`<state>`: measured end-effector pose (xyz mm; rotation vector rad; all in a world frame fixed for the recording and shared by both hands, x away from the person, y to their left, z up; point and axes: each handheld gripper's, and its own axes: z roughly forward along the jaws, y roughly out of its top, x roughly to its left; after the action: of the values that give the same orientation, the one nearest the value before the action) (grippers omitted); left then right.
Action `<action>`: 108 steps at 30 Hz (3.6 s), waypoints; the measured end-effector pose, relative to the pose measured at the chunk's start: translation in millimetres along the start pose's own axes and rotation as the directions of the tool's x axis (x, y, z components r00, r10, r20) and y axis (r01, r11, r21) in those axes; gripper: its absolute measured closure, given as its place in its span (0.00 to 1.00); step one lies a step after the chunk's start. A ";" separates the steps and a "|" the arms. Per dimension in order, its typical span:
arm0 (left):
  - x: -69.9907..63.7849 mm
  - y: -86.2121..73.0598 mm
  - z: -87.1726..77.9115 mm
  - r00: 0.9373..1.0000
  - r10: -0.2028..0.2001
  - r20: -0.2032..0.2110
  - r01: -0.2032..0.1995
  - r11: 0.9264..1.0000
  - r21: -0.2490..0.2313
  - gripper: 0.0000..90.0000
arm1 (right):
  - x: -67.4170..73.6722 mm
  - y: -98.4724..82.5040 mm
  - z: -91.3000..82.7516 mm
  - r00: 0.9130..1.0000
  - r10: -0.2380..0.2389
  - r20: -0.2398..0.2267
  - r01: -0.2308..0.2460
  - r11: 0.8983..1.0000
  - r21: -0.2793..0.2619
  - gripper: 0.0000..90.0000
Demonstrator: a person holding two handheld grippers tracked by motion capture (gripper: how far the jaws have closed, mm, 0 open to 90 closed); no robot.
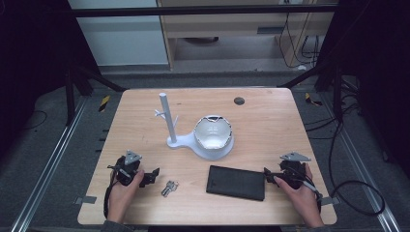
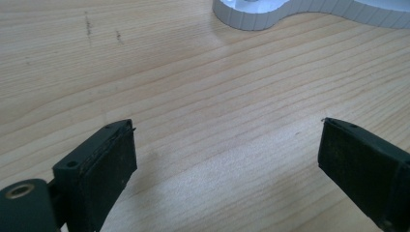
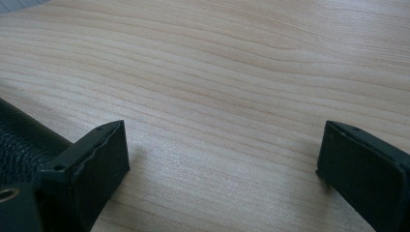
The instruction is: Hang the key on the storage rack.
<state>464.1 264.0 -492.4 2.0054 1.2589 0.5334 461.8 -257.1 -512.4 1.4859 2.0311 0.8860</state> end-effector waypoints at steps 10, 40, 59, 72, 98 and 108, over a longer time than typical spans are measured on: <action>-20.4 -3.0 -14.9 0.999 -0.001 0.047 -0.002 0.998 0.061 0.06 | 0.5 -0.9 -0.8 1.000 -0.001 0.004 0.001 1.000 0.002 0.05; -87.1 34.5 -15.6 0.963 0.225 0.147 -0.256 0.937 0.240 0.06 | -1.0 -2.7 -2.6 1.000 -0.008 -0.006 0.008 1.000 0.006 0.03; -95.5 38.5 -23.1 0.938 0.303 0.169 -0.346 0.855 0.386 0.08 | -1.1 -3.0 -2.4 1.000 -0.011 -0.006 0.011 1.000 0.004 0.03; -98.4 39.2 -28.6 0.924 0.344 0.169 -0.383 0.818 0.429 0.26 | -0.5 -3.6 -3.5 1.000 -0.002 -0.010 0.002 1.000 0.004 0.03; -95.1 36.7 2.4 0.920 0.315 0.234 -0.392 0.773 0.499 0.86 | 0.8 -4.4 -4.4 1.000 0.001 0.006 -0.001 1.000 0.005 0.04; -96.6 39.2 0.5 0.907 0.338 0.251 -0.421 0.758 0.498 0.89 | 1.3 -4.6 -4.5 1.000 0.002 0.008 -0.002 1.000 0.003 0.04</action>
<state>445.5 166.1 -461.6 2.7636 0.9731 0.2054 455.3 -257.8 -512.7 1.4913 2.0269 0.8767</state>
